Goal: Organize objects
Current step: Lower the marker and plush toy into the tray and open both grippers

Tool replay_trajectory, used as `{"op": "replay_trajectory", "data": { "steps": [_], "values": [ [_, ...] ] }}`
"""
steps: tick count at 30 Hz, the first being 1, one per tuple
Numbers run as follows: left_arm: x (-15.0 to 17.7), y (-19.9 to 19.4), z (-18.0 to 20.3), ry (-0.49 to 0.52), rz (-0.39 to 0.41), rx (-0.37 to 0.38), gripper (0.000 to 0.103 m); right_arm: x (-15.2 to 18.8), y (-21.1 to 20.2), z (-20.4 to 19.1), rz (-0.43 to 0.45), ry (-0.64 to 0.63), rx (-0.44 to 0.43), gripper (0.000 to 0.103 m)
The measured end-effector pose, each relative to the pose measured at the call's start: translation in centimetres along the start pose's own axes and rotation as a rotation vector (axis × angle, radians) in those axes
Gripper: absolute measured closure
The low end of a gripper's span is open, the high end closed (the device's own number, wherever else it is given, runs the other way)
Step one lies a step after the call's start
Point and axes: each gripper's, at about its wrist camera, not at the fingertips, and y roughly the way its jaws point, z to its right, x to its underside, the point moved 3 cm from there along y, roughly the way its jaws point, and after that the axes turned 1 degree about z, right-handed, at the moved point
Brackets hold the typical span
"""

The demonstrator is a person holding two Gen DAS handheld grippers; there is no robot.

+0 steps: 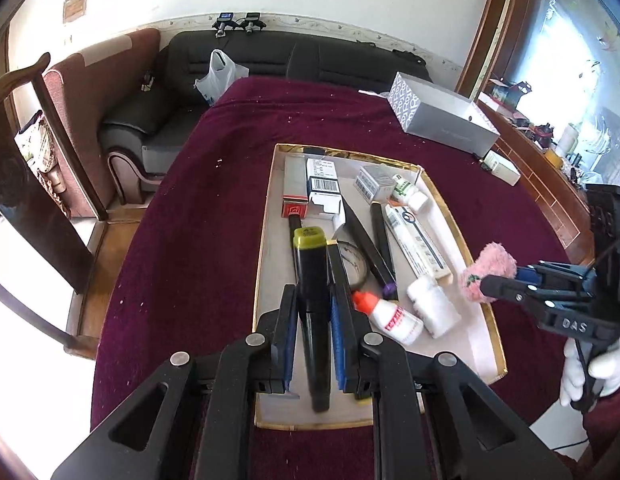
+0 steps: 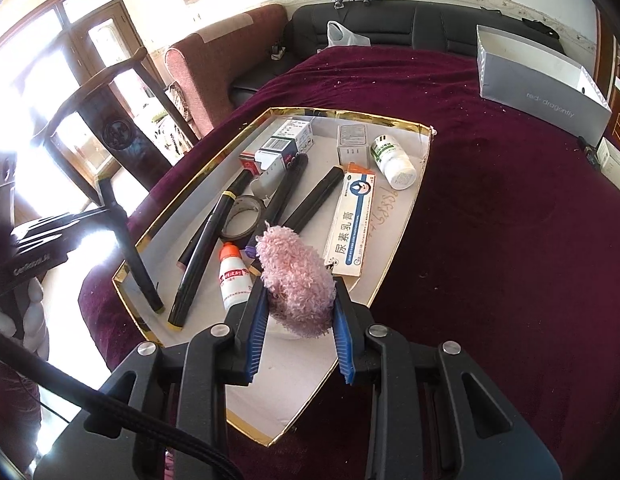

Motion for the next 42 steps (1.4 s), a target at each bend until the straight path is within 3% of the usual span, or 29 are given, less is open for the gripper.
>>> {"op": "replay_trajectory", "data": {
  "steps": [9,16,25,38,42],
  "values": [
    [0.1,5.5,-0.6,-0.003,-0.113,-0.05,0.091,-0.3,2.3,0.3,-0.038,0.018,-0.004,0.075],
    [0.5,6.9,-1.8,-0.032,-0.157,-0.059,0.091,1.1,1.6,-1.4,-0.08,-0.039,-0.041,0.075],
    [0.3,7.2,-1.5,-0.014,-0.153,-0.071,0.091,4.2,2.7,-5.0,-0.187,-0.141,-0.116,0.075],
    [-0.4,8.1,-1.4,-0.032,-0.132,-0.136,0.091,5.0,4.4,-4.9,-0.216,-0.126,-0.071,0.075],
    [-0.7,8.2,-1.6,-0.054,-0.119,-0.157,0.091,5.1,4.2,-4.9,-0.206,-0.145,-0.033,0.068]
  ]
}}
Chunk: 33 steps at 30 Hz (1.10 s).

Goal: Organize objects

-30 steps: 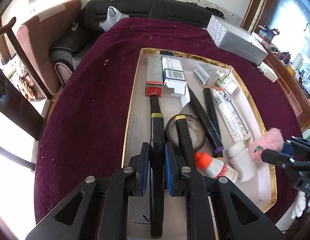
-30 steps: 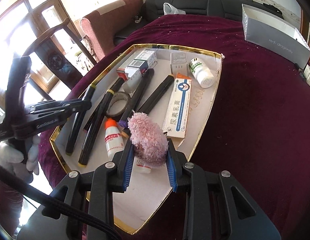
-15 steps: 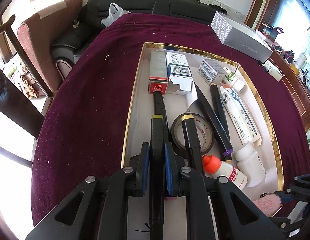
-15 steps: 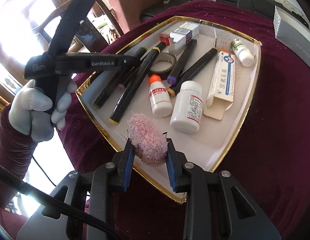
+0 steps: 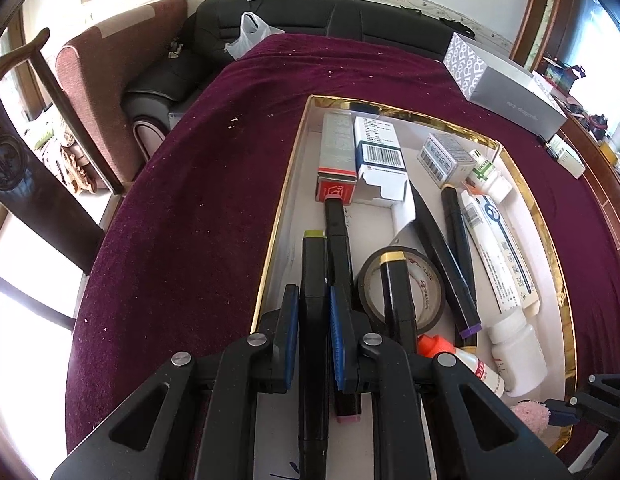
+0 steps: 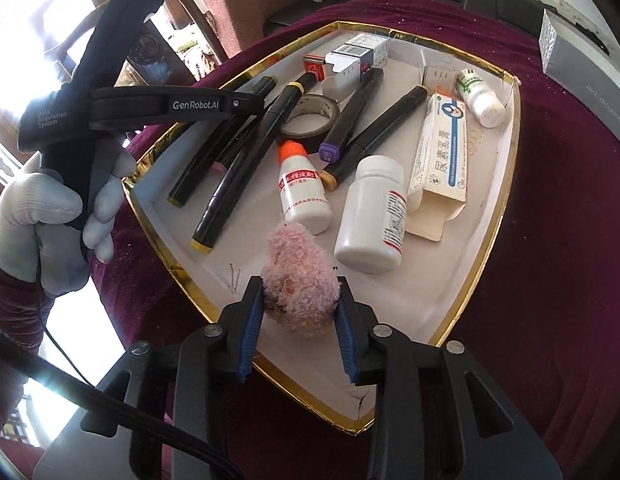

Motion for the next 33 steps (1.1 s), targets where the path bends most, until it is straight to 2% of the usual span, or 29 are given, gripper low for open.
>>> {"op": "replay_trajectory", "data": {
  "steps": [6,9,11,14,18,24,28,30,33],
  "values": [
    [-0.1,0.2,0.1,-0.009,0.011,-0.002,0.09,0.5,-1.5,-0.3,0.015,-0.042,0.062,0.067],
    [0.0,0.2,0.3,-0.02,0.011,0.031,0.082,0.8,-2.8,-0.4,0.038,-0.061,0.081,0.064],
    [0.1,0.0,0.5,-0.026,0.011,0.048,0.072,0.9,-3.7,-0.5,0.054,-0.061,0.078,0.062],
    [0.3,-0.9,1.0,-0.019,0.036,0.041,0.066,1.0,-5.0,-0.4,0.086,-0.054,0.076,0.059],
    [0.5,-3.5,1.7,0.007,0.132,-0.022,0.06,0.2,-6.2,-0.2,0.14,-0.035,0.077,0.051],
    [1.5,-9.9,3.2,0.014,0.377,-0.16,0.045,-0.1,-7.7,1.4,0.206,0.049,0.081,0.047],
    [2.3,-13.2,3.6,-0.028,0.49,-0.193,0.013,-0.1,-8.1,2.8,0.238,0.111,0.095,0.047],
    [2.8,-14.7,3.5,-0.056,0.537,-0.189,0.01,-0.1,-8.2,3.3,0.255,0.132,0.111,0.047],
    [3.2,-15.6,3.3,-0.101,0.546,-0.211,0.009,-0.2,-8.4,3.7,0.277,0.15,0.131,0.044]
  ]
}}
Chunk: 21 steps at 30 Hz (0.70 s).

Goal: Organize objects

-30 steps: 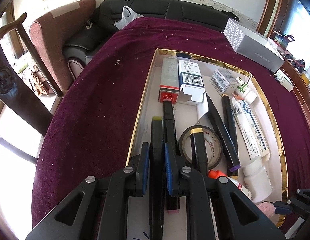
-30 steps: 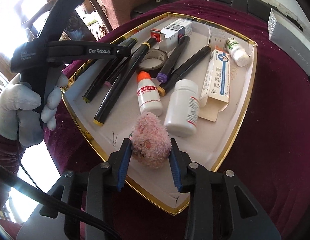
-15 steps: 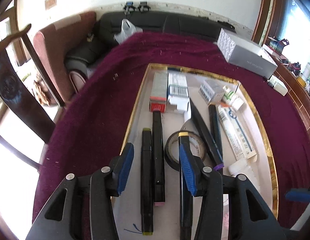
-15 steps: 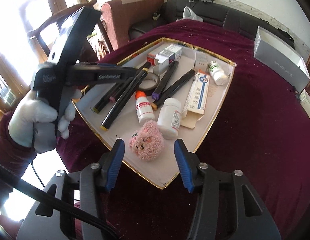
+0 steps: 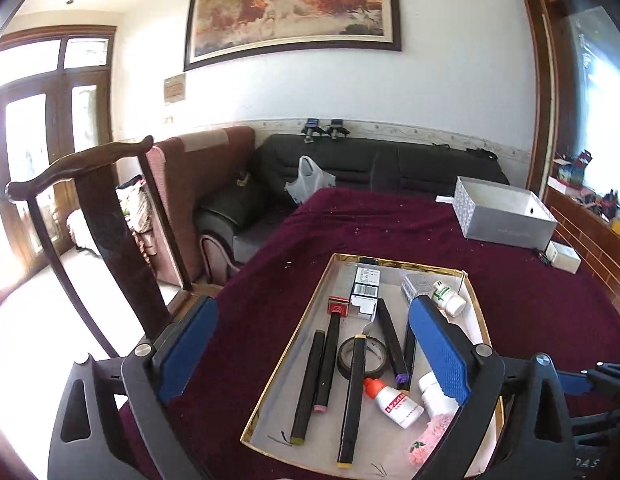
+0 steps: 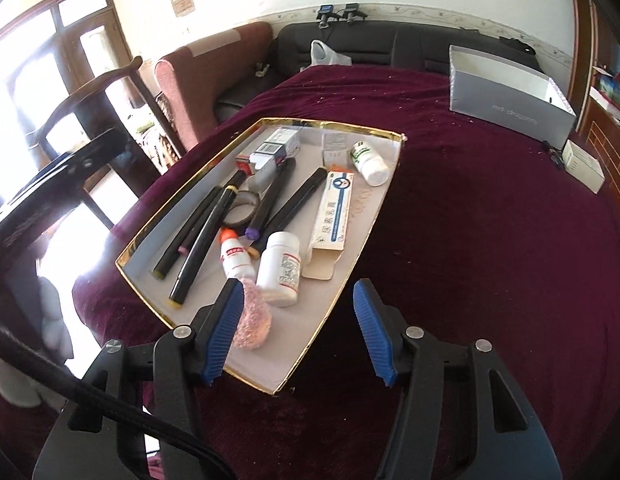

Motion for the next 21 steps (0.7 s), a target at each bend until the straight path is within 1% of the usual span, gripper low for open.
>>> {"op": "replay_trajectory", "data": {
  "steps": [2,5,13,14,15,19,21],
  "values": [
    [0.1,-0.3,-0.1,-0.007,-0.011,-0.037,0.007,-0.1,0.0,0.1,0.01,0.009,0.001,0.043],
    [0.1,-0.7,-0.2,-0.018,-0.007,-0.034,0.007,-0.2,0.2,-0.1,0.018,0.001,0.008,0.043],
    [0.9,-1.3,-1.5,-0.092,-0.057,-0.039,0.006,-0.2,0.9,-1.0,0.029,-0.045,0.043,0.042],
    [1.1,-1.2,-1.5,-0.094,-0.067,-0.04,0.003,-0.2,1.0,-1.2,0.03,-0.052,0.046,0.042],
    [1.4,-1.2,-1.5,-0.094,-0.073,-0.043,0.003,-0.2,1.1,-1.4,0.032,-0.06,0.049,0.042],
    [2.0,-0.8,-1.6,-0.088,-0.087,-0.062,0.002,-0.3,1.6,-2.6,0.032,-0.102,0.06,0.041],
    [2.2,-0.9,-1.6,-0.084,-0.09,-0.056,0.002,-0.4,1.9,-3.3,0.029,-0.125,0.064,0.04]
  ]
}}
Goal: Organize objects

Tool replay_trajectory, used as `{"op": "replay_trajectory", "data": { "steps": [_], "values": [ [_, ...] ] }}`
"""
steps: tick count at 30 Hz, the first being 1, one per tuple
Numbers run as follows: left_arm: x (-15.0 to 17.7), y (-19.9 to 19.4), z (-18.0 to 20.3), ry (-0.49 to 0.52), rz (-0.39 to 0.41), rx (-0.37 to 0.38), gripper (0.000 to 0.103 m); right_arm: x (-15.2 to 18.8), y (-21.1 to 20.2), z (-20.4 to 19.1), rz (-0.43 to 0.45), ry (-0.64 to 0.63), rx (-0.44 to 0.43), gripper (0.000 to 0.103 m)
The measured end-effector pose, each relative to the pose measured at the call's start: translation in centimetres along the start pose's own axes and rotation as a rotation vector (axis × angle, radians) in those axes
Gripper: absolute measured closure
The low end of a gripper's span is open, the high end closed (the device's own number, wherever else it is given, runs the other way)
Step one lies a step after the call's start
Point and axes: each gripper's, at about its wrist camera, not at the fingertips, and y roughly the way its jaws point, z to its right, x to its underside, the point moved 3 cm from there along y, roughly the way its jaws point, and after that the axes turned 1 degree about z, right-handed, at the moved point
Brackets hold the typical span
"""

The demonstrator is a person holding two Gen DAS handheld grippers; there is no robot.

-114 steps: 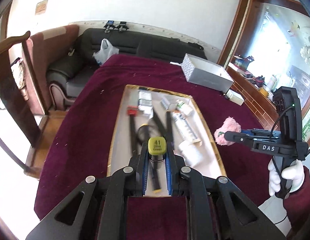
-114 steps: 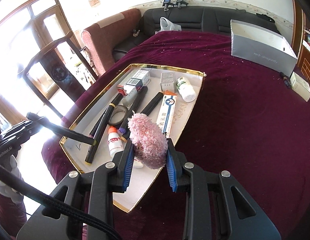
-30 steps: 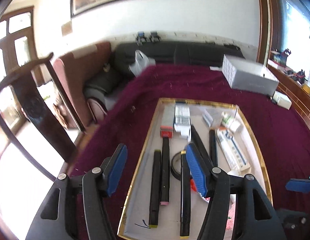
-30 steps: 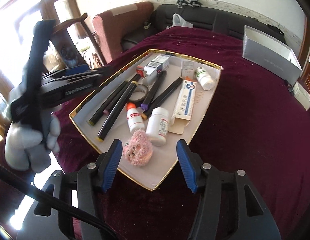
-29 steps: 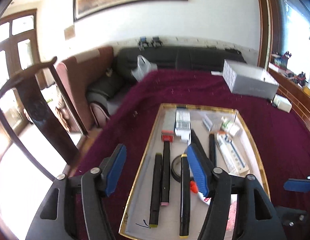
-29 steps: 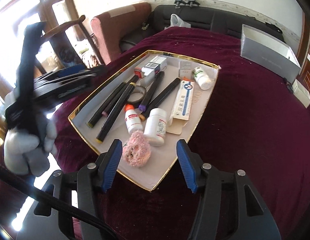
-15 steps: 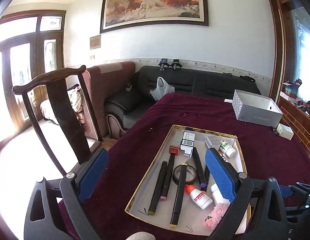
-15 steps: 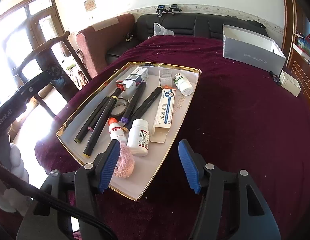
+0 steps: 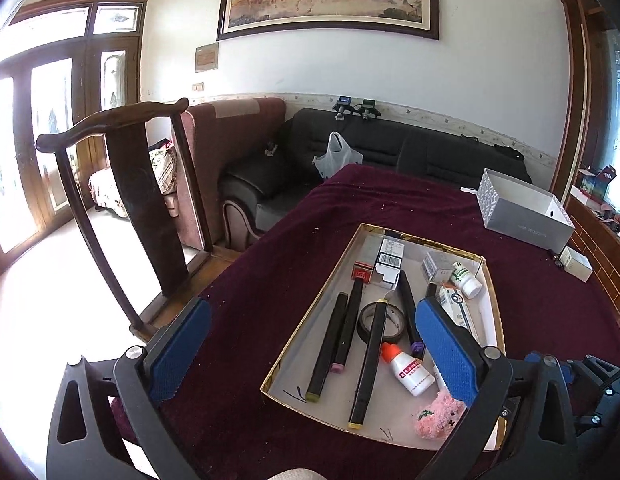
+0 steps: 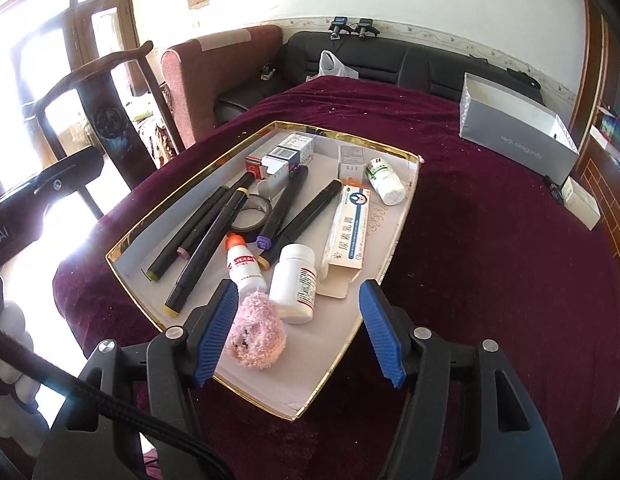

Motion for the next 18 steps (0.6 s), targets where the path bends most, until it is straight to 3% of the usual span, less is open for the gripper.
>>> {"op": "replay_trajectory", "data": {
  "steps": [18],
  "values": [
    [1.3,0.8,-1.0,-0.009,-0.044,-0.011,0.003,-0.2,2.5,-3.3,-0.055,-0.065,-0.02,0.037]
  ]
}}
